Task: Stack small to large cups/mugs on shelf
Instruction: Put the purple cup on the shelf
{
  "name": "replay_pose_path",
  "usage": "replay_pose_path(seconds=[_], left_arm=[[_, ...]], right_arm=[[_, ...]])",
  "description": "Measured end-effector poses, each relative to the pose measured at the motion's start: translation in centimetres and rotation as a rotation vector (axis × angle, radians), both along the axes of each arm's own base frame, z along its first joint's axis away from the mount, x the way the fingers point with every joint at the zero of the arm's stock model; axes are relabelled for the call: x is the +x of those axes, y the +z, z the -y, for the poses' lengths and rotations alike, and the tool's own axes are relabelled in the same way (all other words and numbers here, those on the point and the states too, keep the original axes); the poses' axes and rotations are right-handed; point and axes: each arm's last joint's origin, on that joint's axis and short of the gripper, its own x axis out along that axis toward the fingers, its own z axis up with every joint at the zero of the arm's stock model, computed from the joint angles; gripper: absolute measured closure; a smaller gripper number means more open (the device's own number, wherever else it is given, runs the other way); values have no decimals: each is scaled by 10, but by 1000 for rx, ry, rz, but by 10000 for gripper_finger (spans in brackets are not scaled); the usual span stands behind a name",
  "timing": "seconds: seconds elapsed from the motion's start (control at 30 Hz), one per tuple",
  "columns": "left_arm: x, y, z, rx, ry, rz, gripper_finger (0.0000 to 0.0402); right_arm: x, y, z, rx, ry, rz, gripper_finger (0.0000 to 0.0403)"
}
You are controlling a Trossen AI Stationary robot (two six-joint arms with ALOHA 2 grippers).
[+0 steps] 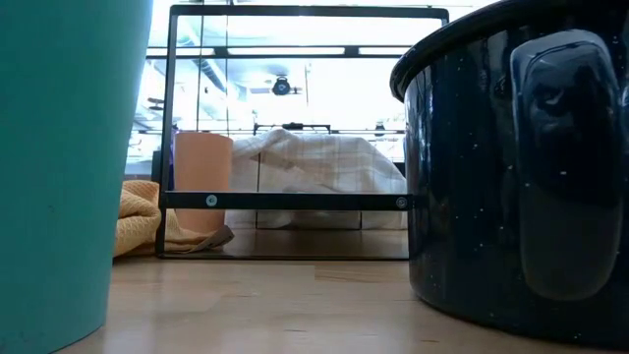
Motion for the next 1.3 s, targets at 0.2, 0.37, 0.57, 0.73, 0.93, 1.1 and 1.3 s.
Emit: replay_pose_path(seconds=[0.2, 0.37, 0.57, 0.73, 0.93, 1.1, 1.3], left_arm=[[-11, -19, -12, -38, 83, -223, 324], [-17, -25, -22, -52, 140, -298, 319], [-21, -28, -31, -57, 177, -346, 282], [-28, -33, -38, -63, 215, -428, 252], [-32, -36, -43, -73, 244, -467, 242], [-32, -36, -43, -76, 246, -464, 250], [-27, -33, -40, -100, 201, -410, 257]], right_arm=[[-1, -5, 1, -27, -44, -76, 351], [-1, -7, 2, -28, -62, -101, 351], [-1, -7, 2, -26, -77, -101, 351], [-1, -7, 2, -25, -77, -101, 351], [0, -7, 3, -25, -89, -103, 351], [1, -8, 2, -26, -90, -105, 351], [1, -8, 2, -30, -90, -102, 351]])
